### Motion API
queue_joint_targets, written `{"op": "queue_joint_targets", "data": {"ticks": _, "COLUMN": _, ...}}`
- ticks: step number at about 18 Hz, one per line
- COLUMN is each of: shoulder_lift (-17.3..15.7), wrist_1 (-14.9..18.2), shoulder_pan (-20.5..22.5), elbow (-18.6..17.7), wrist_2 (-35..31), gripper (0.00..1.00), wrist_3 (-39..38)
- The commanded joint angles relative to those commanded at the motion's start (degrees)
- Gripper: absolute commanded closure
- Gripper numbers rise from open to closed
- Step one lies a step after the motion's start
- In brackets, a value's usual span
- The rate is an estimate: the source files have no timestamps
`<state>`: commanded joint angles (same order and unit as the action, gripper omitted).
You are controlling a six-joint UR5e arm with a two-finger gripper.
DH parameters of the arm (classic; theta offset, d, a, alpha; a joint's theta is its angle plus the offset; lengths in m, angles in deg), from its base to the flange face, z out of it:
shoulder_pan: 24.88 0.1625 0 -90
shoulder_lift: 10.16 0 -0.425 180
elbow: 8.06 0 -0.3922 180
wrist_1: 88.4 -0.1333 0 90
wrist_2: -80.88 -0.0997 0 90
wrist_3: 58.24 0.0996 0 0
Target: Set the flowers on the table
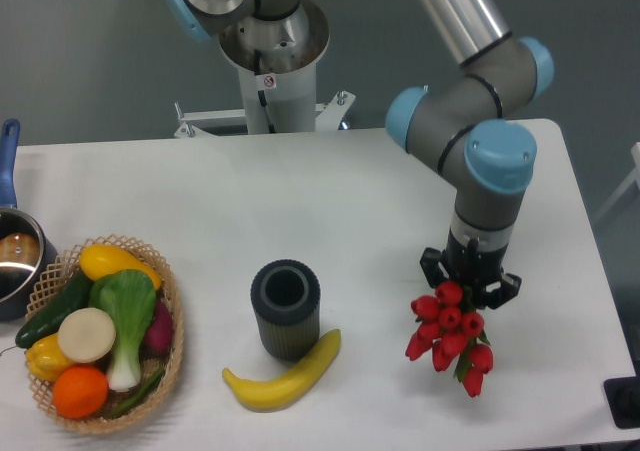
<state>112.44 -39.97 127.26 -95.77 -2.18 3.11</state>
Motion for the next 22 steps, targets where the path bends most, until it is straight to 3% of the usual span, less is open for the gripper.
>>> {"op": "queue_joint_targets", "data": {"ticks": 7, "shoulder_lift": 1.5, "wrist_1": 0.0, "shoulder_pan": -0.2, "elbow": -0.3, "wrist_2": 0.2, "gripper": 0.57, "wrist_3": -1.3}}
{"op": "queue_joint_targets", "data": {"ticks": 9, "shoulder_lift": 1.5, "wrist_1": 0.0, "shoulder_pan": -0.4, "elbow": -0.1, "wrist_2": 0.2, "gripper": 0.40, "wrist_3": -1.1}}
{"op": "queue_joint_targets", "data": {"ticks": 10, "shoulder_lift": 1.3, "wrist_1": -0.1, "shoulder_pan": -0.4, "elbow": -0.1, "wrist_2": 0.0, "gripper": 0.15, "wrist_3": -0.7}}
{"op": "queue_joint_targets", "data": {"ticks": 11, "shoulder_lift": 1.1, "wrist_1": -0.1, "shoulder_pan": -0.4, "elbow": 0.0, "wrist_2": 0.0, "gripper": 0.02, "wrist_3": -0.6}}
{"op": "queue_joint_targets", "data": {"ticks": 15, "shoulder_lift": -1.1, "wrist_1": -0.2, "shoulder_pan": -0.2, "elbow": 0.5, "wrist_2": 0.2, "gripper": 0.00, "wrist_3": -0.6}}
{"op": "queue_joint_targets", "data": {"ticks": 20, "shoulder_lift": -6.5, "wrist_1": -0.2, "shoulder_pan": 1.8, "elbow": 0.3, "wrist_2": -0.1, "gripper": 0.00, "wrist_3": -0.6}}
{"op": "queue_joint_targets", "data": {"ticks": 22, "shoulder_lift": -9.5, "wrist_1": 0.3, "shoulder_pan": 4.4, "elbow": 0.6, "wrist_2": -0.2, "gripper": 0.00, "wrist_3": -0.3}}
